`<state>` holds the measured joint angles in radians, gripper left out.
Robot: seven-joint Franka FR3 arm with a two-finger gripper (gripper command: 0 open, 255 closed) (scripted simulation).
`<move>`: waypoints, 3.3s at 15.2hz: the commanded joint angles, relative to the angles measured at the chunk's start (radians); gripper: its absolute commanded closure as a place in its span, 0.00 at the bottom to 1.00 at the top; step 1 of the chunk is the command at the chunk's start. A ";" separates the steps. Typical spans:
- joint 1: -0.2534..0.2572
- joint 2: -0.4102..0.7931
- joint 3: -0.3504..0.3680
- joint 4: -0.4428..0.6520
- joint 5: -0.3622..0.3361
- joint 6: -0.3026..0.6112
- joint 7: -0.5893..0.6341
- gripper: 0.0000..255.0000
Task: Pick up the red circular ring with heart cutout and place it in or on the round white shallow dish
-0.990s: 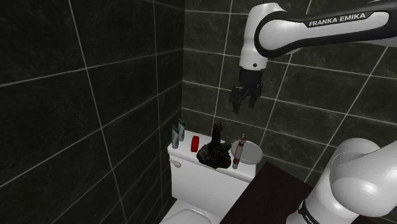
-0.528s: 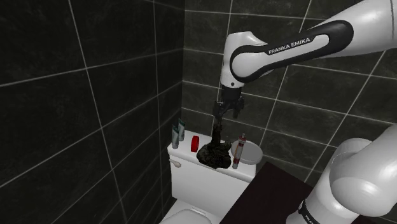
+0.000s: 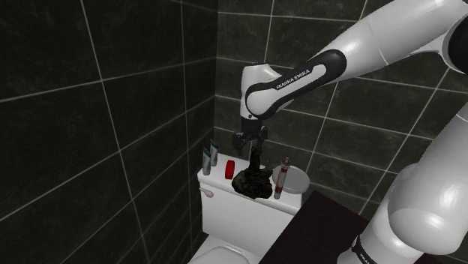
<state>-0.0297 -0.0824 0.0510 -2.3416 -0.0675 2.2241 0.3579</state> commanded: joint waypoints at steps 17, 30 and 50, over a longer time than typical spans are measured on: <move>0.021 0.590 -0.036 0.362 -0.109 0.225 0.177 0.00; 0.021 0.637 -0.041 0.365 -0.116 0.269 0.182 1.00; 0.015 0.523 -0.031 0.358 -0.099 0.163 0.161 1.00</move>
<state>-0.0145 0.4547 0.0192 -1.9809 -0.1683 2.3988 0.5211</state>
